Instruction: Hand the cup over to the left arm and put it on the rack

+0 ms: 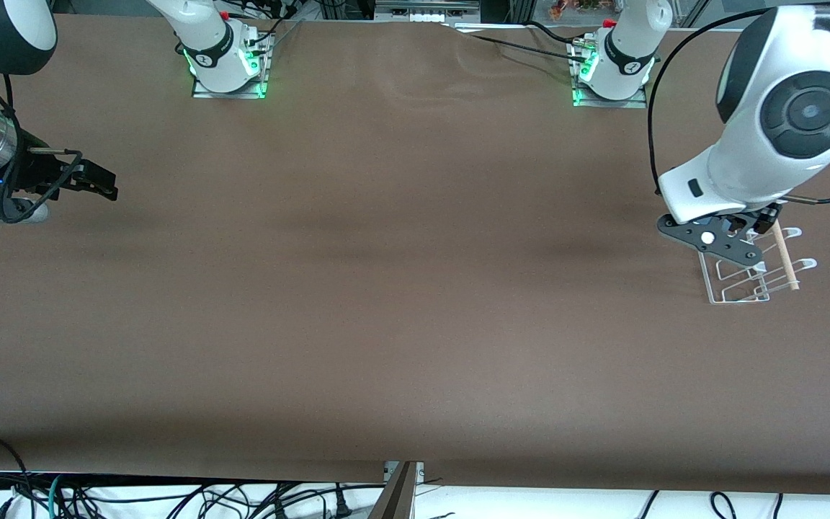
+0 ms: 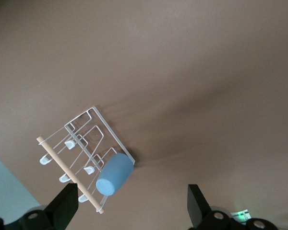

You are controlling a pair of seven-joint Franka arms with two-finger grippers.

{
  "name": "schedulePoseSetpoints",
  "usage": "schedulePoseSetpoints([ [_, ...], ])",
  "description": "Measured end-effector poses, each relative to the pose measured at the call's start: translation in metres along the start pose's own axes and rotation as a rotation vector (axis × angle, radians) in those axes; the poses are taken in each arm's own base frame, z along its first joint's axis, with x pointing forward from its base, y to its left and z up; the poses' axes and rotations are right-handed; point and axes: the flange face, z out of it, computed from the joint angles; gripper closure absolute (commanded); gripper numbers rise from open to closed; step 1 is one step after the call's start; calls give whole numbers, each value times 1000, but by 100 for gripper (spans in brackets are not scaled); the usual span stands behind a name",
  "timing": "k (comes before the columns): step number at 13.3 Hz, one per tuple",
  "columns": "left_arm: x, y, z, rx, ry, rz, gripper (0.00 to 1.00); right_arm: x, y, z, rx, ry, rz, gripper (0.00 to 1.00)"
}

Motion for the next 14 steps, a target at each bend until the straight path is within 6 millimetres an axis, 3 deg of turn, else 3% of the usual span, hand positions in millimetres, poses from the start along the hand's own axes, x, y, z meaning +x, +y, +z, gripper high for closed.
schedulePoseSetpoints([
  [4,-6,-43,-8,-155,129,-123,0,0,0,0,0,-1,0,1],
  [8,-47,-87,14,-285,211,-367,0,0,0,0,0,-1,0,1],
  [10,-62,-90,22,-287,229,-401,0,0,0,0,0,0,0,1],
  [14,-70,-73,10,-218,243,-379,0,1,0,1,0,-2,0,1],
])
